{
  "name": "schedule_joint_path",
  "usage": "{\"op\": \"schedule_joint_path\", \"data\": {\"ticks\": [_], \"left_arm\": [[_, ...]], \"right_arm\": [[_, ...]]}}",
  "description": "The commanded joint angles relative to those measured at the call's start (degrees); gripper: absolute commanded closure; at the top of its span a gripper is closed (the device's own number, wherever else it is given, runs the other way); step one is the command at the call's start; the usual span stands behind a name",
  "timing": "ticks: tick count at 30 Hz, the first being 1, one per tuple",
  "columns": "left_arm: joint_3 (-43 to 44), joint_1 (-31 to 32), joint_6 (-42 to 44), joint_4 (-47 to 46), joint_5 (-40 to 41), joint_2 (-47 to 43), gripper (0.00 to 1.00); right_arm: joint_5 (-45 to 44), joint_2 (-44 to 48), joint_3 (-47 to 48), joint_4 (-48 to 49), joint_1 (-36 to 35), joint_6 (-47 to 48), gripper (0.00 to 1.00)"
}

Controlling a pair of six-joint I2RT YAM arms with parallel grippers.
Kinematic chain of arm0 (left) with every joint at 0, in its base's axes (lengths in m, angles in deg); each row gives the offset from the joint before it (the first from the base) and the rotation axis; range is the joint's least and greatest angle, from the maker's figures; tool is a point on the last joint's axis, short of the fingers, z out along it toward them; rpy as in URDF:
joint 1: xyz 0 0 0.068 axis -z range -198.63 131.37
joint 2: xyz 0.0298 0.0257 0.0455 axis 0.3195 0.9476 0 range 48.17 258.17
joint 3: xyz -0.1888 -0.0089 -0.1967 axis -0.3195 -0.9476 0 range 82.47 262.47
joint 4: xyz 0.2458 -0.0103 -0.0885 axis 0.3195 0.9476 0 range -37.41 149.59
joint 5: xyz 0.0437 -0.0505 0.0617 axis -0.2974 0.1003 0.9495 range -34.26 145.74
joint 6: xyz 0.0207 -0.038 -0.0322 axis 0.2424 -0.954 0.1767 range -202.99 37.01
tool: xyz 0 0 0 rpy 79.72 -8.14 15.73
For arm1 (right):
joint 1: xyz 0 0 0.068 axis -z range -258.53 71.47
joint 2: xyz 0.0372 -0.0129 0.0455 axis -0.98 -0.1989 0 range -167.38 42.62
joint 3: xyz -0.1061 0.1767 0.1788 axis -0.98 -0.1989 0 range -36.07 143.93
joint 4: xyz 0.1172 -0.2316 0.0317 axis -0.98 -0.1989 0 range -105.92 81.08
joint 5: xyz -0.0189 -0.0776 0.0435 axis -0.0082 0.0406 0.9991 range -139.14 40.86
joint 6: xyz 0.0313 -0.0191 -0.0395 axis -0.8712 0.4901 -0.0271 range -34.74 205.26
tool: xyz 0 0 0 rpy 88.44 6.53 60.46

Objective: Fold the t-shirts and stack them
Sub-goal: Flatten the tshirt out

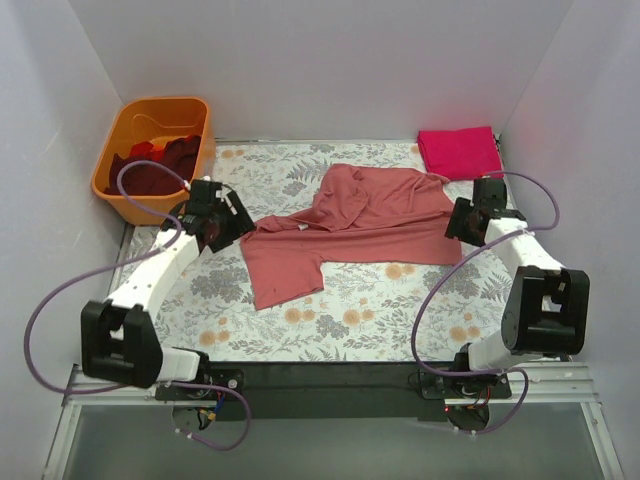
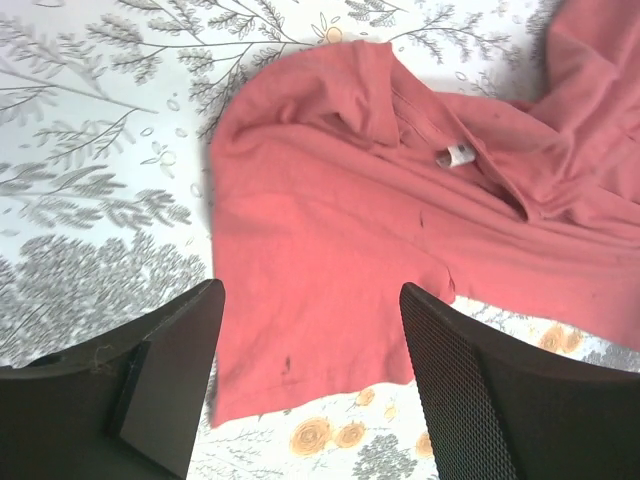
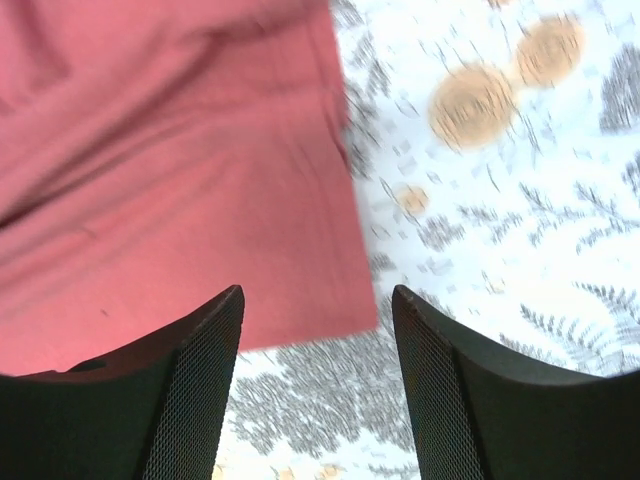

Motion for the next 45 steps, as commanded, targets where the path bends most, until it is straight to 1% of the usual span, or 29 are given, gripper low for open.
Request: {"op": "schedule_joint_path", "data": {"ticks": [1, 2, 5, 7, 9, 15, 22, 29, 32, 33, 34, 35, 38, 39, 41, 42, 43, 45], "left_arm": [[-6.98, 0.47, 1.06, 3.65, 3.24, -7.71, 0.3], [-8.32, 0.47, 1.23, 4.7, 3.68, -10.52, 0.29], [-13.07, 0.64, 1.5, 5.59, 3.42, -14.23, 0.29], [-15.09, 0.82, -1.13, 6.2, 4.29, -16.95, 0.29], [-16.06, 0.9, -1.49, 5.33, 1.33, -18.8, 0.29], [-15.89, 0.91, -1.23, 5.59, 1.13, -17.4, 0.29], [-15.98, 0.91, -1.22, 5.33, 1.31, -16.26, 0.3], [-16.24, 1.08, -1.22, 5.32, 0.87, -15.55, 0.32], [-16.15, 1.26, -1.31, 5.32, 0.61, -15.47, 0.32], [-16.15, 1.26, -1.31, 5.41, 0.6, -15.29, 0.32], [-16.07, 1.34, -1.4, 5.59, 0.52, -15.2, 0.33], [-16.15, 1.52, -1.49, 5.68, 0.43, -15.11, 0.33], [-15.89, 1.96, -1.66, 6.2, 0.17, -14.76, 0.34], [-15.8, 2.05, -1.84, 6.38, 0.16, -14.59, 0.34], [-15.71, 2.57, -1.93, 6.82, 0.08, -13.89, 0.34], [-15.63, 2.84, -2.01, 6.91, 0.08, -13.62, 0.34], [-15.54, 3.01, -2.02, 7.6, 0.08, -12.84, 0.34], [-14.93, 3.89, -2.1, 8.22, 0.08, -11.87, 0.34]], "right_arm": [[-1.69, 2.95, -4.34, -3.48, 1.56, -2.17, 0.32], [-1.16, 3.22, -5.82, -3.48, 1.91, -2.43, 0.32], [0.6, 3.05, -7.15, -3.48, 2.7, -2.96, 0.32], [1.91, 2.08, -7.51, -2.61, 2.88, -3.14, 0.32], [3.23, 1.38, -7.42, -1.99, 3.05, -3.14, 0.33], [1.93, -0.64, -6.89, -0.23, 3.32, -3.93, 0.4], [0.43, -3.72, -9.09, 1.79, 3.32, -4.1, 0.43], [-0.28, -4.43, -11.02, 2.49, 3.32, -3.49, 0.5], [0.42, -4.16, -11.81, 2.49, 3.32, -3.49, 0.58], [1.03, -4.07, -12.43, 2.4, 3.32, -3.75, 0.62], [1.48, -3.9, -12.61, 2.32, 3.32, -3.75, 0.62], [2.18, -3.72, -13.13, 2.23, 3.32, -3.75, 0.67], [3.32, -3.02, -13.66, 1.79, 2.88, -4.02, 0.7], [3.41, -2.58, -13.84, 1.7, 2.7, -3.93, 0.72], [3.85, -2.14, -13.75, 1.09, 2.35, -3.84, 0.82], [3.85, -1.7, -13.84, 0.91, 2.26, -3.67, 0.92], [3.77, -1.35, -13.58, 0.74, 2.18, -3.58, 0.97], [3.06, 0.05, -13.49, 0.38, 2.09, -3.4, 0.99]]}}
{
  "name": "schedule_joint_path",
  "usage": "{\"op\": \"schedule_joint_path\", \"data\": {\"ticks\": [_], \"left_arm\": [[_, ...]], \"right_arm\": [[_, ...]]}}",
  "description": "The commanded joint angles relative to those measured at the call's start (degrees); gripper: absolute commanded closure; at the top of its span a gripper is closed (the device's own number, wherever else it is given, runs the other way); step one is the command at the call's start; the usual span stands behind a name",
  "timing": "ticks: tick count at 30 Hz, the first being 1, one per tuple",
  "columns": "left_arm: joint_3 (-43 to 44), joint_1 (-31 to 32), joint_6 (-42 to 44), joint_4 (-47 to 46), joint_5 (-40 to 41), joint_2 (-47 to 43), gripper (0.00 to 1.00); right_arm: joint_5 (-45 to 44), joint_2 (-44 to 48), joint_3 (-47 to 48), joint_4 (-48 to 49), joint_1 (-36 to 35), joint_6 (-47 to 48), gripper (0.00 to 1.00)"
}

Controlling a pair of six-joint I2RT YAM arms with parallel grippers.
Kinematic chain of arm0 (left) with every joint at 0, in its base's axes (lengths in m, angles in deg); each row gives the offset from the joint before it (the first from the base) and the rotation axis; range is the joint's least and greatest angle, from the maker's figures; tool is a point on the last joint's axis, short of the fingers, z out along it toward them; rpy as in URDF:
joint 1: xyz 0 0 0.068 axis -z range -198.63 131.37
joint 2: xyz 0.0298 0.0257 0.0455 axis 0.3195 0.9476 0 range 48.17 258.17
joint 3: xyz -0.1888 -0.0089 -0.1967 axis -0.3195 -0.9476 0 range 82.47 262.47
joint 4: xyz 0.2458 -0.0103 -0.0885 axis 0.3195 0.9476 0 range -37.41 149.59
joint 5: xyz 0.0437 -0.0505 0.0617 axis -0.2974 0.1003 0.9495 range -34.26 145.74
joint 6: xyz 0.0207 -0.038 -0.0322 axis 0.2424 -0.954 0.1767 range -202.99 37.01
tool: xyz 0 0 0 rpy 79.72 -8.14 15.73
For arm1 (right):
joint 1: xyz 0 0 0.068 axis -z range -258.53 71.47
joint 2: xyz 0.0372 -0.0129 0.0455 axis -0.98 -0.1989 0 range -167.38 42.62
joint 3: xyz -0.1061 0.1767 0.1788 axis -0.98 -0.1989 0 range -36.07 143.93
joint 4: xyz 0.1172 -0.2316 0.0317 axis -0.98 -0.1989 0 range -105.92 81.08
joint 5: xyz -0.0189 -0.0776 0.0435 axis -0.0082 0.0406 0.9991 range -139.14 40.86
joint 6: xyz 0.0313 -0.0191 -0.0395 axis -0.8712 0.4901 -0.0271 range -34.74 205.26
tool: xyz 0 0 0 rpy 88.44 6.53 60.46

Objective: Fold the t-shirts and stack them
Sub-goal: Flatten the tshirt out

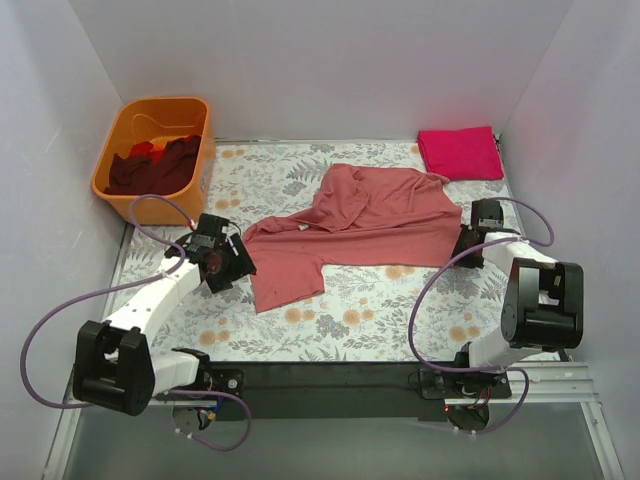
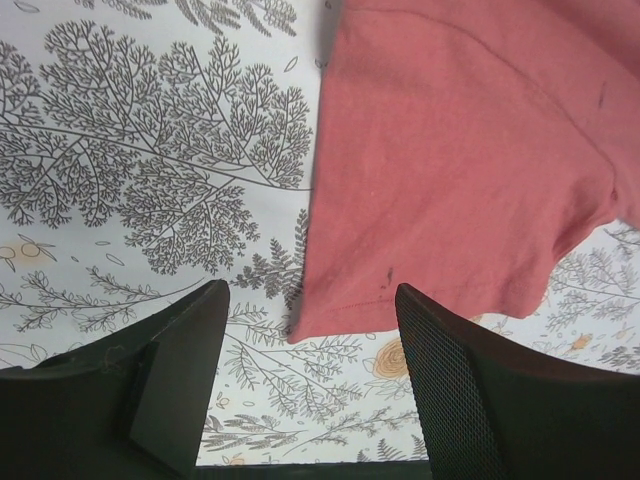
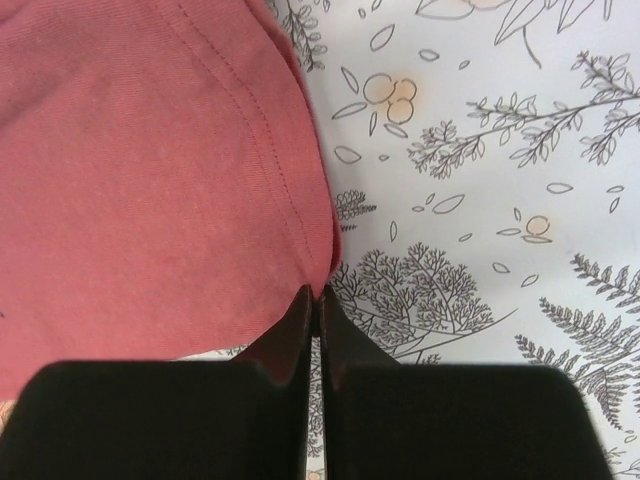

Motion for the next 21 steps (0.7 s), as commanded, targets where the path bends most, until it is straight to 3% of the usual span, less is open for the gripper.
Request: {"op": "schedule_joint_path", "data": {"ticks": [1, 8, 13, 21], "left_arm": [[1.71, 1.42, -0.49, 2.67, -0.47, 1.84, 0.34], [4.43, 7.3, -1.54, 6.72, 2.86, 8.16, 0.35], [6.45, 8.81, -2.77, 7.86, 7.43, 11.6, 0.46], [7.43, 11.62, -4.79, 6.29, 9.37, 17.58, 0.51]], "right_arm": [[0.92, 1.5, -1.84, -4.73, -0.64, -0.17, 0.99], [1.89, 5.54, -2.89, -4.03, -2.75, 0.19, 0.99], [2.24, 6.69, -3.51, -2.98, -4.6, -0.17, 0.99], [2.15, 7.65, -4.56, -2.1, -7.33, 0.1, 0.99]]}}
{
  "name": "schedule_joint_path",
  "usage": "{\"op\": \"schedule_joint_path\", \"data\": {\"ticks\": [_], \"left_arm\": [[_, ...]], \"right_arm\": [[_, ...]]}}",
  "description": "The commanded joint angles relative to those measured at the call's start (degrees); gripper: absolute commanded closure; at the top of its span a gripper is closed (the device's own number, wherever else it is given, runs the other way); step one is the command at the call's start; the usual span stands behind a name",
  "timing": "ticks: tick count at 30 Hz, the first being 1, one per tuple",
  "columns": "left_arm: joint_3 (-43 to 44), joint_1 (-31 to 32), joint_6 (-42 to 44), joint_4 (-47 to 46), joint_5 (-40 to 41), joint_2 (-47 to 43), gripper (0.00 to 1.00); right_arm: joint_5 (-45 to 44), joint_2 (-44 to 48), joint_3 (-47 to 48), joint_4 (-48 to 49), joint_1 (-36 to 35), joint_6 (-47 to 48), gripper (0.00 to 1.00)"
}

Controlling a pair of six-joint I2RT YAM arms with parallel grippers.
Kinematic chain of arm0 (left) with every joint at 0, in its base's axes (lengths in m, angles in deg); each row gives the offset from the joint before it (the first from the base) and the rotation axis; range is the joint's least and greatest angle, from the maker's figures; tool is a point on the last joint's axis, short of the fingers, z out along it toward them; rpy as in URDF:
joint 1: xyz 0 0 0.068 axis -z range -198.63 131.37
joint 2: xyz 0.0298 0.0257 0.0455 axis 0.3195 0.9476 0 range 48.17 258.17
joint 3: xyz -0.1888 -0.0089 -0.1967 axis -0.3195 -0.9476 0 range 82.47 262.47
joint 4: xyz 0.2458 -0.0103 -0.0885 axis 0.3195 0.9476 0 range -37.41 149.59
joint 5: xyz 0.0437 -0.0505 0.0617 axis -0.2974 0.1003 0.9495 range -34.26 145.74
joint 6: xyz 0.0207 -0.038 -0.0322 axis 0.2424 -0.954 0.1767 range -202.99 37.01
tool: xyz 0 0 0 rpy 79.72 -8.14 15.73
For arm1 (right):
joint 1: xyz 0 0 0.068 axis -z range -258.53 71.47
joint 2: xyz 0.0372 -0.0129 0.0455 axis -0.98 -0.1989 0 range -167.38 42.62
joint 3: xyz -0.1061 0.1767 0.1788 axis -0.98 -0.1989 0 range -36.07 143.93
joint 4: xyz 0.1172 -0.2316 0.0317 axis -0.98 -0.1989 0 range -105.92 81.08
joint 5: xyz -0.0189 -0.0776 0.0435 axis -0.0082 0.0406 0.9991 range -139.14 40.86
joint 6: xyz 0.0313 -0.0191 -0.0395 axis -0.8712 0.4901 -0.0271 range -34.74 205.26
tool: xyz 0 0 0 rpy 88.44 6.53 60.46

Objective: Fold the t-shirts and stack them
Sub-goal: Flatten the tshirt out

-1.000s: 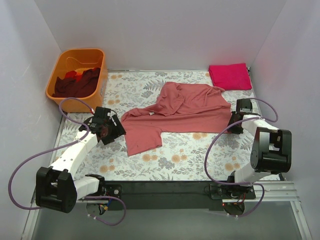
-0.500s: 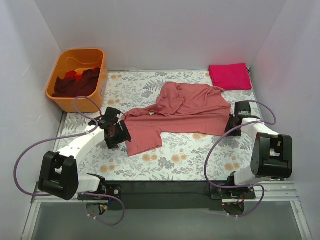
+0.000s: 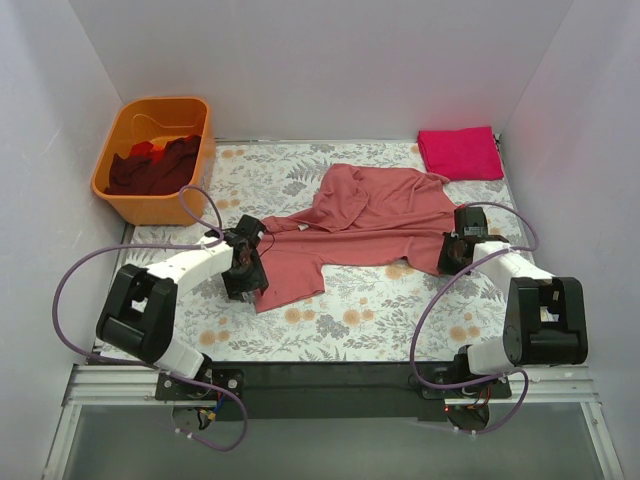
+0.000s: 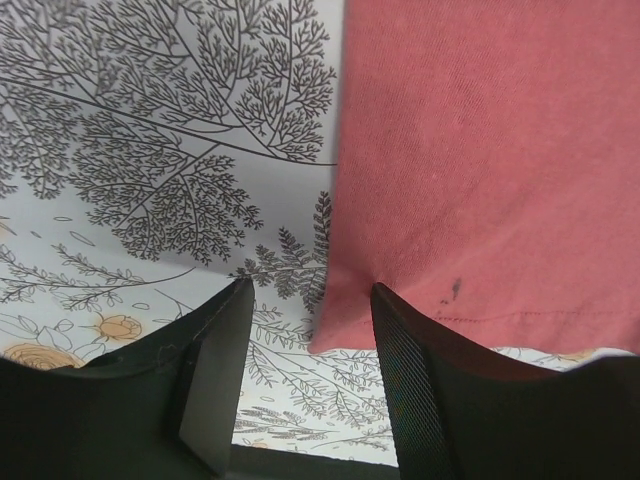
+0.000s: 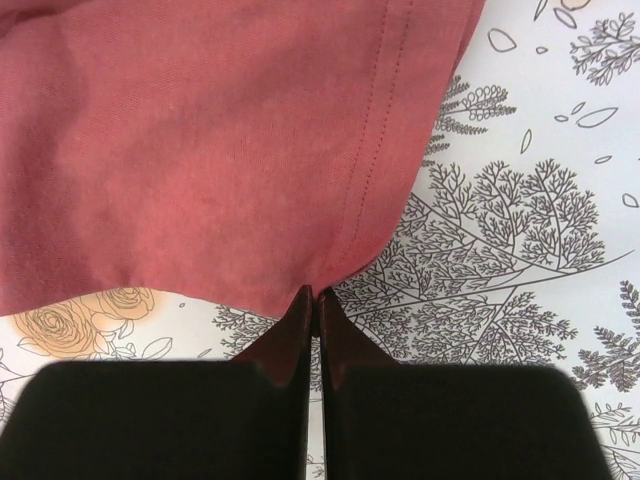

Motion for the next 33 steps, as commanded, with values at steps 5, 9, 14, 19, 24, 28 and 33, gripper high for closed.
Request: {"op": "schedule_joint_path", "data": {"ticks": [5, 9, 14, 19, 24, 28, 33], "left_arm": [[1.96, 1.66, -2.3, -1.9, 3.92, 1.87, 0.52], [3.37, 1.57, -2.74, -2.52, 4.44, 2.75, 0.52], [2.76, 1.66, -3.88, -2.86, 4.97, 1.0, 0.54], [1.09, 1.66, -4.06, -4.1, 4.54, 1.95, 0.54], [-1.02, 1.57, -4.06, -5.5, 3.48, 3.98, 0.55], [-2.43, 1.66, -4.41, -4.98, 1.19, 5.47, 0.64], [-2.08, 1.66, -4.24, -3.75, 0.84, 6.7, 0.75]], "right_arm": [[-0.82, 2.1, -1.11, 1.14, -0.2, 0.38, 0.99], [-1.97, 2.46, -1.2, 1.14, -0.2, 0.38, 0.99], [-3.03, 2.99, -1.46, 1.14, -0.2, 0.56, 0.99], [-2.76, 2.46, -1.55, 1.23, -0.2, 0.47, 0.99], [-3.9, 3.51, -1.99, 1.23, -0.2, 0.56, 0.99], [-4.78, 4.3, -1.99, 1.14, -0.2, 0.38, 0.99], [-4.61, 4.57, -1.9, 1.31, -0.2, 0.21, 0.99]]}}
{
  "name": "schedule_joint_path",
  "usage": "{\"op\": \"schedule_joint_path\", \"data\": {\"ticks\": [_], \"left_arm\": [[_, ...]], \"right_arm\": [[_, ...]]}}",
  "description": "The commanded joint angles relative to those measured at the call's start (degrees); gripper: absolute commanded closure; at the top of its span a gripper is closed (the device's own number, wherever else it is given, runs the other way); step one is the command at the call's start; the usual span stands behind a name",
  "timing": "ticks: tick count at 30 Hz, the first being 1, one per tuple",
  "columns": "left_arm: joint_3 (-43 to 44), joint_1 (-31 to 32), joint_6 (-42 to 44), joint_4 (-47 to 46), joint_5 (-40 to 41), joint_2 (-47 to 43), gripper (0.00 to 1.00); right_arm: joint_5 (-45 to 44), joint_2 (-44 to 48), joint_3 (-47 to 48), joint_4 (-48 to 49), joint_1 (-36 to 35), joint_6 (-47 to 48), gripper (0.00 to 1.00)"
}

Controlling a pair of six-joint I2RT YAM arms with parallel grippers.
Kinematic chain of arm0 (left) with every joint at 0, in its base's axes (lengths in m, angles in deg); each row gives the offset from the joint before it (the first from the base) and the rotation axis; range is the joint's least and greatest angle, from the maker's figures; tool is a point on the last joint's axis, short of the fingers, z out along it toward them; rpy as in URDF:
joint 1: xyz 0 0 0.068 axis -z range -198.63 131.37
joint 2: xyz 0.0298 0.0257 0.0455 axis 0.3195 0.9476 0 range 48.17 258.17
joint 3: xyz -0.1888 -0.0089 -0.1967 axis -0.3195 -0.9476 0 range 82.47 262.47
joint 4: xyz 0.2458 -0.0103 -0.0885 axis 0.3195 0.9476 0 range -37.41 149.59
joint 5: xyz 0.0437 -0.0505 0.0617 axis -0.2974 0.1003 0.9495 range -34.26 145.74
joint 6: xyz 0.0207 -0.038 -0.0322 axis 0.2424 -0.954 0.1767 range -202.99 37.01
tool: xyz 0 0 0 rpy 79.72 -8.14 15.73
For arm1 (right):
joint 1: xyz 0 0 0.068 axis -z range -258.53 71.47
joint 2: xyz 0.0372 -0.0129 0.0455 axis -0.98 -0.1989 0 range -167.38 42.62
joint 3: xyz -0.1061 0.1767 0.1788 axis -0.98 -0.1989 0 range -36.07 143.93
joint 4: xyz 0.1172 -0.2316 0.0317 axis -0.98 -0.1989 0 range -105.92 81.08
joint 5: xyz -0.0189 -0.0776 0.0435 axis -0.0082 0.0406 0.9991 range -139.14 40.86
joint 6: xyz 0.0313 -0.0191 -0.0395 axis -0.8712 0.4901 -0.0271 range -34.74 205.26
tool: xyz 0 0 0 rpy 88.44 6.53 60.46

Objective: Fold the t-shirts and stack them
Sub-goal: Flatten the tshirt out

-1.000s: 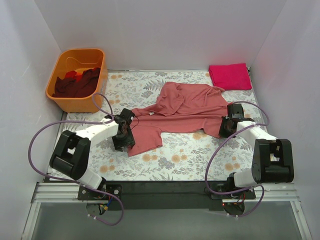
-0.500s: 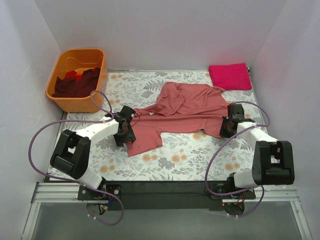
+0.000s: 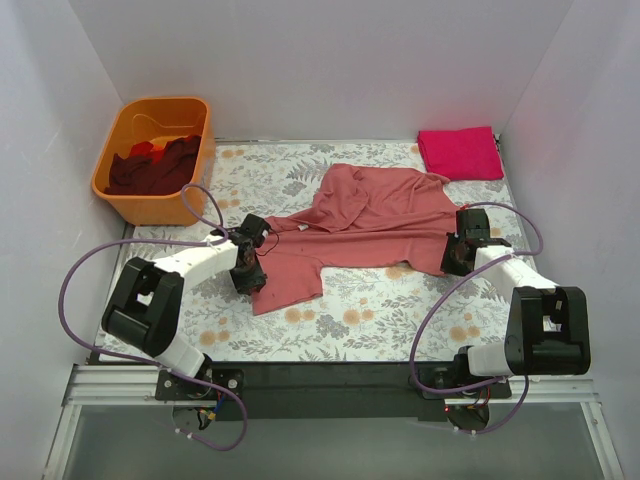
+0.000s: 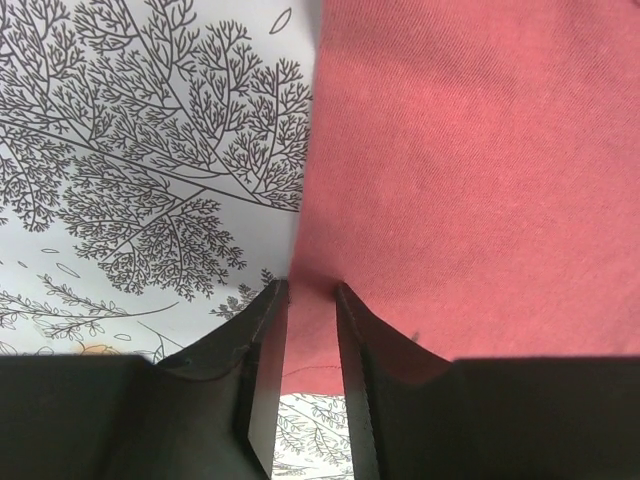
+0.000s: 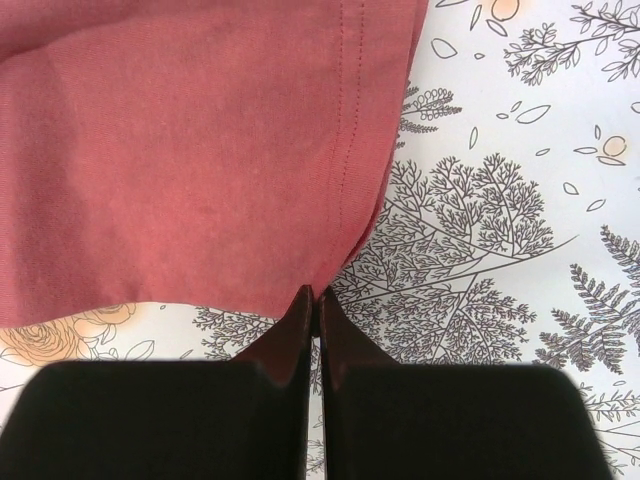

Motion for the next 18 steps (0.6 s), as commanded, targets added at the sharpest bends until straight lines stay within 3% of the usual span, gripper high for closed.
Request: {"op": "schedule_joint_path", "data": {"ticks": [1, 4, 5, 7, 12, 18], "left_arm": [[-2.04, 0.13, -0.87, 0.62, -2.17, 4.17, 0.76], [-1.86, 0.13, -0.87, 1.24, -2.09, 4.79, 0.88], [-1.77, 0.21, -1.05, 1.51, -2.0, 4.7, 0.96], [-1.68, 0.13, -1.31, 2.03, -1.56, 4.35, 1.0], [-0.19, 0.04, -1.66, 4.31, 2.3, 0.49, 1.0], [8.15, -0.84, -3.24, 9.76, 12.22, -9.35, 1.0]], "right_arm": [[-0.92, 1.4, -0.44, 1.16, -0.13, -0.03, 0.99], [-0.74, 1.49, -0.7, 1.51, -0.13, -0.03, 0.99], [-0.65, 1.57, -0.7, 1.51, -0.05, -0.03, 0.99], [-0.48, 1.57, -1.05, 1.86, -0.22, -0.12, 0.99], [-0.12, 2.36, -1.4, 2.31, -0.13, -0.21, 0.99], [-0.47, 6.92, 0.53, 0.81, -0.13, -1.79, 0.99]]}}
